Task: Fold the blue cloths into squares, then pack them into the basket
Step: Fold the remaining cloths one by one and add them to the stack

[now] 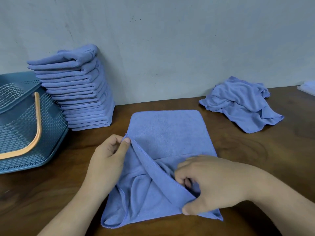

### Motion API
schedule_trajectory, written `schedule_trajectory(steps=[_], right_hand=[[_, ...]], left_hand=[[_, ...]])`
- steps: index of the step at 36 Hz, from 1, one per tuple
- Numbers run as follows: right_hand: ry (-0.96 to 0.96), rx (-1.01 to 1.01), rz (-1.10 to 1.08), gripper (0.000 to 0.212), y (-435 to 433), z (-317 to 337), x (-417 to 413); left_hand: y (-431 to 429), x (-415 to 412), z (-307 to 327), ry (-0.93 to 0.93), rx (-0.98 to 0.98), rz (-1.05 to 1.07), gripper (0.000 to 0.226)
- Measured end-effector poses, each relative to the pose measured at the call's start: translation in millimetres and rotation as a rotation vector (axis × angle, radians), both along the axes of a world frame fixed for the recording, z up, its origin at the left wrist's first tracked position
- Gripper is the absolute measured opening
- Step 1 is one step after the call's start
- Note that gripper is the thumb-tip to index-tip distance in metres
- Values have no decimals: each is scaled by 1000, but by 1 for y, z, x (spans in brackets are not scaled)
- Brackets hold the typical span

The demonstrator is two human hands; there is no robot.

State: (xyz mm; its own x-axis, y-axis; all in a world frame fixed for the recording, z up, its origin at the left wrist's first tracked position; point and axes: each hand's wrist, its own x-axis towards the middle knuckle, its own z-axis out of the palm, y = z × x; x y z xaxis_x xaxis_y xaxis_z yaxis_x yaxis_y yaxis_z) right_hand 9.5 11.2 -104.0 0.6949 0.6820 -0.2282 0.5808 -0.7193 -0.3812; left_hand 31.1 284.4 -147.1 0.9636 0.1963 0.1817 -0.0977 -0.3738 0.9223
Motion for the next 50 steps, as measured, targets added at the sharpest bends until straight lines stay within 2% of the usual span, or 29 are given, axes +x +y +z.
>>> schedule_trajectory(steps=[4, 7, 11, 13, 15, 17, 21, 22, 23, 26, 29, 33, 36, 38, 40, 42, 45, 48, 50], right_hand=[[141, 120, 4, 14, -21, 14, 7], [280, 414, -106, 13, -38, 16, 21], [543, 1004, -509, 10, -43, 4, 43], [570, 1170, -723, 12, -43, -7, 56], [584, 1247, -849, 31, -43, -18, 65], [646, 1254, -852, 42, -43, -23, 68], [693, 1188, -751, 48, -48, -25, 66], [690, 1176, -721, 52, -49, -26, 66], [680, 1170, -693, 53, -48, -26, 65], [571, 1114, -682, 44, -50, -28, 68], [435, 1046, -695, 31, -51, -33, 72], [408, 1250, -748, 25, -49, -44, 76], [405, 1456, -773, 23, -41, -44, 77], [457, 1616, -792, 21, -34, -43, 81], [563, 1682, -748, 19, -30, -43, 84], [633, 1599, -677, 25, -30, -45, 87], [588, 1381, -643, 36, -31, -50, 89], [378, 1113, -666, 33, -31, -51, 86], [234, 938, -668, 27, -29, -50, 83]], left_hand=[[2, -1, 4, 9, -4, 32, 29], [6, 1, 4, 1, -33, 50, 29], [8, 2, 1, 7, -32, 39, 31], [5, 0, 2, 13, -25, 20, 31], [1, -2, 3, 17, -21, 3, 31], [0, -1, 2, 19, -30, 2, 26], [3, 3, -2, 43, -27, 48, 5], [5, 3, -2, 59, -34, 60, 4], [7, 4, -3, 75, -45, 61, 11], [11, 6, -5, 119, -64, 19, 20], [13, 5, -6, 63, 46, -18, 18], [13, 0, -10, 58, 62, -17, 32], [7, 6, 5, -10, -19, 58, 29], [1, 15, 23, -74, -31, 118, 29], [-3, 31, 40, -118, -30, 154, 31], [-3, 56, 47, -112, 35, 146, 31], [2, 97, 36, -21, 205, 105, 30], [5, 112, 6, 84, 393, 35, 34], [6, 106, -13, 57, 505, 27, 36]])
